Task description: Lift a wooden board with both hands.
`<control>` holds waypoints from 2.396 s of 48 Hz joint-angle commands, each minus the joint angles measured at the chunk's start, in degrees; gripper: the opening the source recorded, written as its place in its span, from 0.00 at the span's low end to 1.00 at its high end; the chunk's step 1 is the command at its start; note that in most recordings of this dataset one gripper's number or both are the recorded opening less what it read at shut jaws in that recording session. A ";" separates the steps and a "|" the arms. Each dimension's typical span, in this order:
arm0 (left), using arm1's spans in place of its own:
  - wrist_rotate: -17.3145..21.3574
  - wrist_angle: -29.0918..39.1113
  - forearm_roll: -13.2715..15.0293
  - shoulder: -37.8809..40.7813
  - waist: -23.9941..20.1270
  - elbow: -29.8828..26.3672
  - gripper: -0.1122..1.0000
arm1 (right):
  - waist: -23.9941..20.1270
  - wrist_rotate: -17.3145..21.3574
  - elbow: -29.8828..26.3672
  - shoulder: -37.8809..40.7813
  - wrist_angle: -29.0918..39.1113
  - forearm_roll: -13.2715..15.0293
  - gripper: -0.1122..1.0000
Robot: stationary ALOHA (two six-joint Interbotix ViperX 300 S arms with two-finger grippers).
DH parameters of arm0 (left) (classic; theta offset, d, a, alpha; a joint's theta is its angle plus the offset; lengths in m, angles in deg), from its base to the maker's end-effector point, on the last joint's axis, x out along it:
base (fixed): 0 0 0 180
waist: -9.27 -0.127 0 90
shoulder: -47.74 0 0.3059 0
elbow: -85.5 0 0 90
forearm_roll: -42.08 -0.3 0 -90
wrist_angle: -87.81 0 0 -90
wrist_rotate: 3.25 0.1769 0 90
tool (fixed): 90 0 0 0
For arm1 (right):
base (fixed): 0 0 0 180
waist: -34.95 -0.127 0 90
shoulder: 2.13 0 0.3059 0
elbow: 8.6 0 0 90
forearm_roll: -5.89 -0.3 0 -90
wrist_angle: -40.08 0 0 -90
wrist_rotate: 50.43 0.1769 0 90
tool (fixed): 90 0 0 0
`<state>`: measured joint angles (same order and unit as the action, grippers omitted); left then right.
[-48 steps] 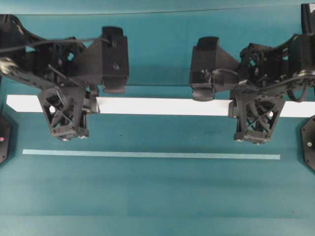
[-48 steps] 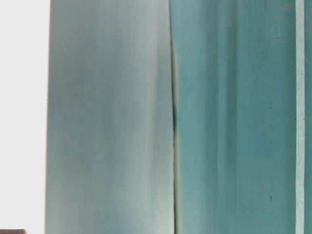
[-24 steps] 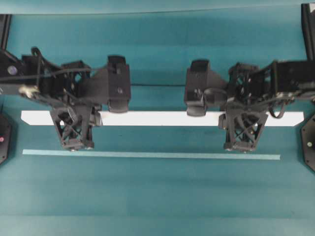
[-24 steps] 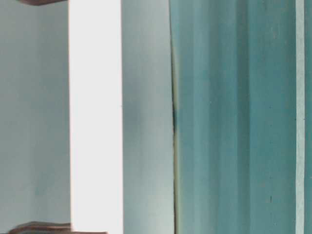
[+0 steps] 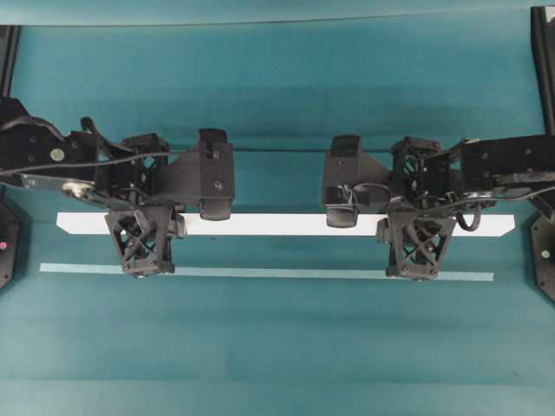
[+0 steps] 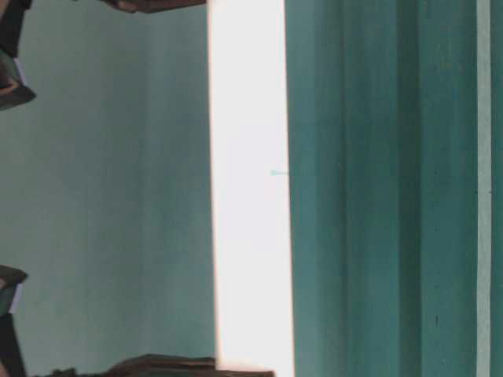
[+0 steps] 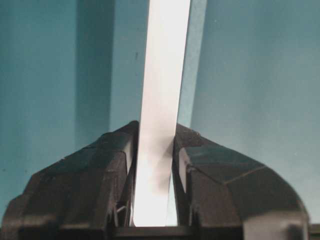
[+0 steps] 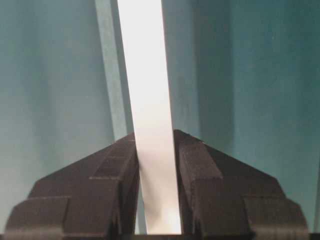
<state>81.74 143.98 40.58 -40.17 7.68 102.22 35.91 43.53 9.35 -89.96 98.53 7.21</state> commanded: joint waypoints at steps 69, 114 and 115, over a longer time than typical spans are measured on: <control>-4.13 -17.40 0.00 6.24 1.14 12.13 0.26 | -3.60 -0.26 9.40 11.60 -18.28 -2.81 0.29; -7.47 -22.32 0.00 9.23 2.20 14.59 0.26 | -2.81 -0.44 9.84 14.41 -21.71 -2.55 0.29; -7.38 -22.41 0.00 9.14 2.20 14.68 0.26 | -2.81 -0.44 9.84 14.41 -21.62 -2.55 0.29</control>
<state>75.67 121.13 40.50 -30.50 10.23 115.75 33.36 43.44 18.32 -76.25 76.20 4.84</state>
